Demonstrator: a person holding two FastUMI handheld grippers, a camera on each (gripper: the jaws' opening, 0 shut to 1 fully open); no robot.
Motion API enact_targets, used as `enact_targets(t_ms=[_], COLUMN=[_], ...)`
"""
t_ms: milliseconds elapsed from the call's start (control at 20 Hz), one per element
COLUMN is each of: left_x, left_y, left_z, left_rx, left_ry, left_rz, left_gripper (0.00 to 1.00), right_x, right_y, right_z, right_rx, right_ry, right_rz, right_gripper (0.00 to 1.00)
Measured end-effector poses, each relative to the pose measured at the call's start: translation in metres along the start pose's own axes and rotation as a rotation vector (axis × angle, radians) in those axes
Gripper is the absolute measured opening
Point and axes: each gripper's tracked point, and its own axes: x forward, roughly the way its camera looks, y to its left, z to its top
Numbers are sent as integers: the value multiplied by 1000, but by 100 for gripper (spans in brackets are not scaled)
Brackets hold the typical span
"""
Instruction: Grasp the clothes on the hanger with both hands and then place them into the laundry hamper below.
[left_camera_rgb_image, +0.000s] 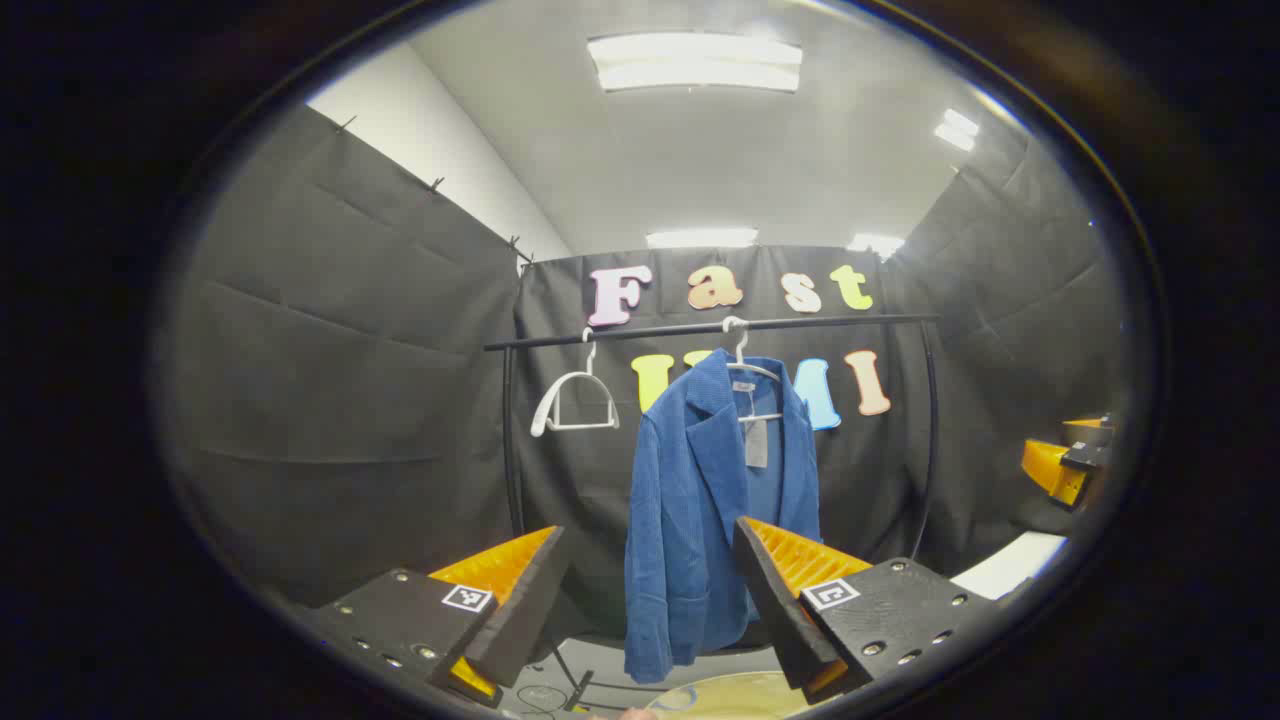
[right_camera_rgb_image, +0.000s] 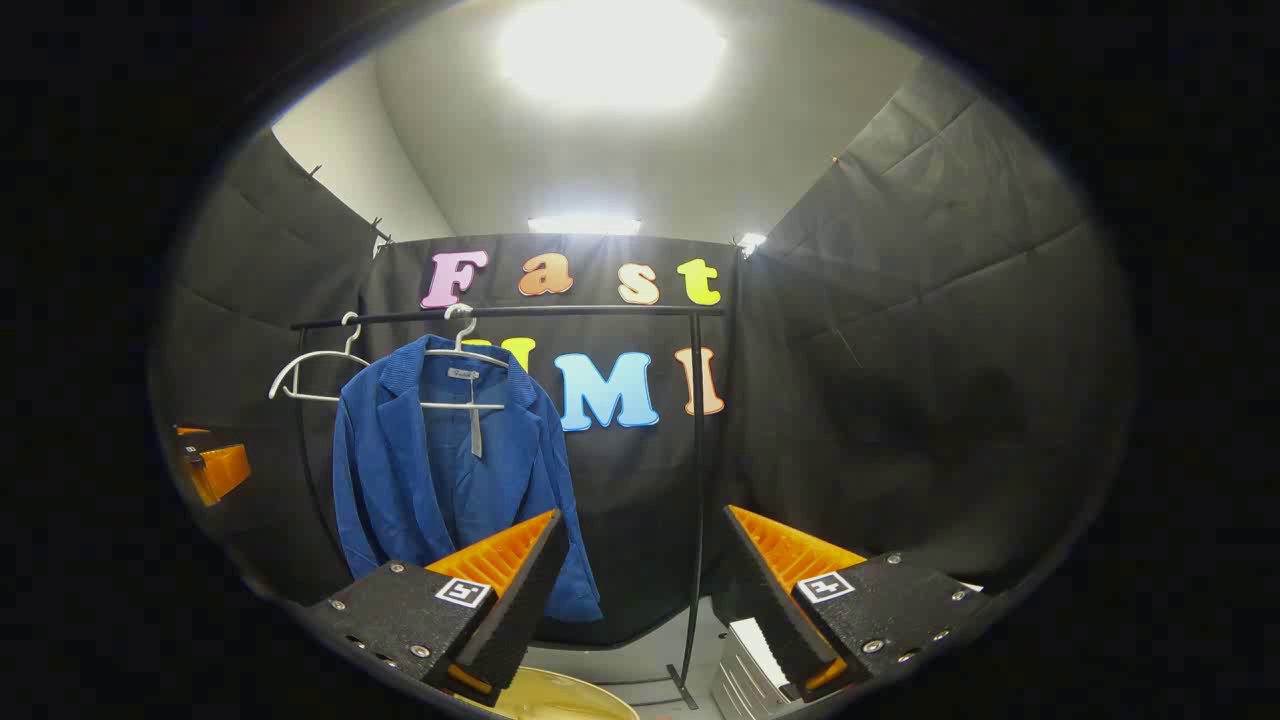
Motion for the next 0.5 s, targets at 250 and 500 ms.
enact_targets(t_ms=[250,500], left_x=[1,6], left_y=[2,1], left_z=[1,1], left_rx=[-3,4], left_ry=[4,2], left_rz=[11,19], left_gripper=[95,95], right_x=[1,7], right_y=[0,2], right_z=[0,1], right_rx=[3,25], right_ry=[-1,5], right_rz=[7,20], right_gripper=[95,95])
